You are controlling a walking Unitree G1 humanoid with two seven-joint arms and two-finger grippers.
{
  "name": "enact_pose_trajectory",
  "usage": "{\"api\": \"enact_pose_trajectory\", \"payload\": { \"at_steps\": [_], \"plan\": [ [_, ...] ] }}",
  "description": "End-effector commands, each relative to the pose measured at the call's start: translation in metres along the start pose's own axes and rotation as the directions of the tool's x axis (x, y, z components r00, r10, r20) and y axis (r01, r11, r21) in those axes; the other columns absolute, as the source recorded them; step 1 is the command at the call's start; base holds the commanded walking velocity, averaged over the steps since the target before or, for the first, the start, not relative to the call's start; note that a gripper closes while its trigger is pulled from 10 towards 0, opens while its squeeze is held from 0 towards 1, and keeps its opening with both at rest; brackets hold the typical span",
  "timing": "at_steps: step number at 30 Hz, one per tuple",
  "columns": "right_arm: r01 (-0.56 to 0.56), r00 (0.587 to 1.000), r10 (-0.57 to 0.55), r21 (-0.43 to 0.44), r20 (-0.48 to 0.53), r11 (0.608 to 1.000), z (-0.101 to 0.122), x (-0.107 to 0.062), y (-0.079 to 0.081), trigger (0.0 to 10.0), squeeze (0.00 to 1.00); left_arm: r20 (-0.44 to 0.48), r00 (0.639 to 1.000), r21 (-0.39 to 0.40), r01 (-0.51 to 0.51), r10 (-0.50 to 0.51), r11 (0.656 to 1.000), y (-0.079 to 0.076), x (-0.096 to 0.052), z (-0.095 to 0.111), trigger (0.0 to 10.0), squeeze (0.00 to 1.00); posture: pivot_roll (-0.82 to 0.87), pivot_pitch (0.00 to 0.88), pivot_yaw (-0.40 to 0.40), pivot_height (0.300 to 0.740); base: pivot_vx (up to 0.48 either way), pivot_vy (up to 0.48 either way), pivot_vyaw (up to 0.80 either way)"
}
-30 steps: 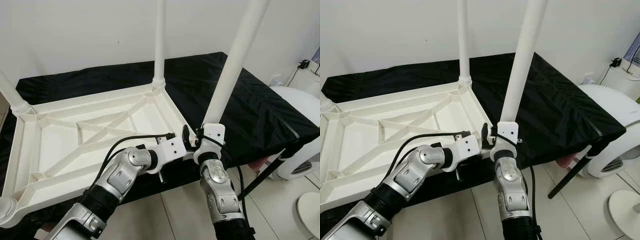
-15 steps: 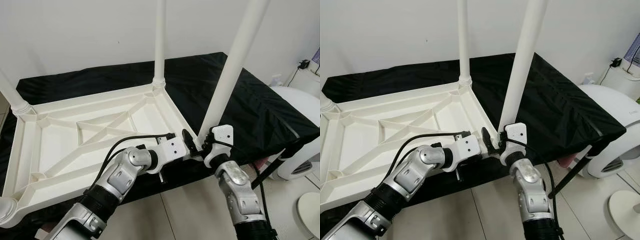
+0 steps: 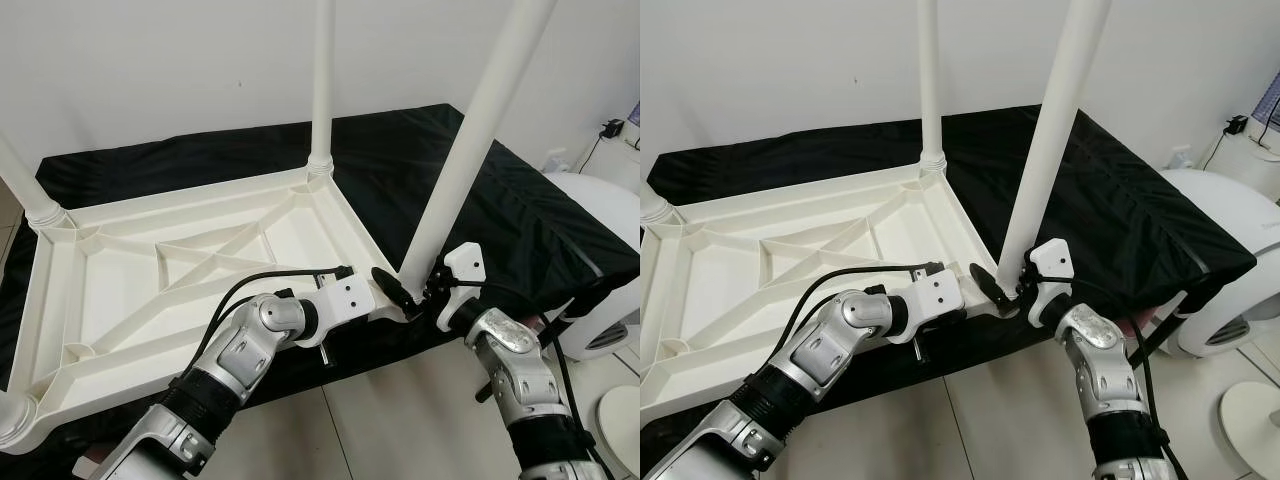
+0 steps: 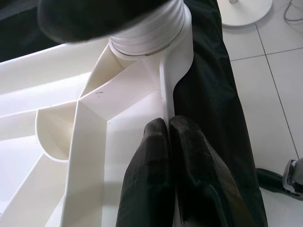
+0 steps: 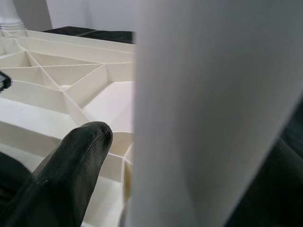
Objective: Building children table
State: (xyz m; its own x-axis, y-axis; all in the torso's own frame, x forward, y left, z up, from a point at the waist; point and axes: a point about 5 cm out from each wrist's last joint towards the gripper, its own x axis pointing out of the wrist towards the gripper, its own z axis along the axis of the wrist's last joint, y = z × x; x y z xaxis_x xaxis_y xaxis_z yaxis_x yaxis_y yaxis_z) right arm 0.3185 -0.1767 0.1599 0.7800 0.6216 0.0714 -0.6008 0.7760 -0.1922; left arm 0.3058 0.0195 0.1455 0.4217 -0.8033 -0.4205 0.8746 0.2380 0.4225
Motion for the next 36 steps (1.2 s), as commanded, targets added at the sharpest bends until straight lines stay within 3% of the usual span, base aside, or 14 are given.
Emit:
{"api": "enact_pose_trajectory", "payload": {
  "at_steps": [1,11,12,13,23,24,25,32,36],
  "plan": [
    [-0.052,0.998,0.052,-0.013,-0.018,0.999,-0.003,0.001,0.0,10.0,0.0,-0.029,0.999,-0.01,0.034,-0.034,0.999,-0.008,0.005,-0.005,10.0,0.0,-0.11,0.067,0.031,0.74,0.0,0.0,0.0],
    [-0.14,0.988,0.137,-0.039,-0.072,0.989,-0.012,0.003,-0.007,10.0,0.0,-0.029,0.999,-0.013,0.029,-0.03,0.999,-0.008,0.005,-0.005,10.0,0.0,-0.1,0.068,0.028,0.74,0.0,0.0,0.0],
    [-0.147,0.987,0.143,-0.045,-0.075,0.988,-0.012,0.003,-0.007,7.5,0.0,-0.029,0.999,-0.013,0.03,-0.03,0.999,-0.008,0.004,-0.005,10.0,0.0,-0.1,0.067,0.03,0.74,0.0,0.0,0.0],
    [-0.152,0.986,0.149,-0.039,-0.071,0.988,-0.013,0.002,-0.008,0.0,0.0,-0.03,0.999,-0.012,0.029,-0.029,1.0,-0.008,0.004,-0.006,10.0,0.0,-0.1,0.067,0.03,0.74,0.0,0.0,0.0],
    [-0.159,0.985,0.155,-0.045,-0.073,0.986,-0.016,0.0,-0.011,0.0,0.0,-0.03,0.999,-0.011,0.03,-0.03,1.0,-0.008,0.004,-0.006,10.0,0.0,-0.1,0.065,0.031,0.74,0.0,0.0,0.0],
    [-0.153,0.986,0.15,-0.041,-0.067,0.987,-0.016,0.0,-0.01,3.0,0.0,-0.031,0.999,-0.011,0.03,-0.03,0.999,-0.008,0.004,-0.006,10.0,0.0,-0.1,0.065,0.031,0.74,0.0,0.0,0.0],
    [-0.143,0.988,0.141,-0.036,-0.056,0.989,-0.017,0.0,-0.009,10.0,0.0,-0.031,0.999,-0.011,0.031,-0.031,0.999,-0.008,0.004,-0.006,10.0,0.0,-0.1,0.066,0.031,0.74,0.0,0.0,0.0],
    [-0.119,0.992,0.118,-0.011,-0.041,0.993,-0.018,0.0,-0.008,10.0,0.0,-0.031,0.999,-0.011,0.031,-0.032,0.999,-0.008,0.004,-0.006,10.0,0.0,-0.1,0.066,0.031,0.74,0.0,0.0,0.0],
    [-0.044,0.999,0.044,0.01,-0.003,0.999,-0.016,0.001,-0.003,10.0,0.0,-0.031,0.999,-0.01,0.031,-0.031,0.999,-0.008,0.004,-0.006,10.0,0.0,-0.1,0.065,0.028,0.74,0.0,0.0,0.0]
  ]
}}
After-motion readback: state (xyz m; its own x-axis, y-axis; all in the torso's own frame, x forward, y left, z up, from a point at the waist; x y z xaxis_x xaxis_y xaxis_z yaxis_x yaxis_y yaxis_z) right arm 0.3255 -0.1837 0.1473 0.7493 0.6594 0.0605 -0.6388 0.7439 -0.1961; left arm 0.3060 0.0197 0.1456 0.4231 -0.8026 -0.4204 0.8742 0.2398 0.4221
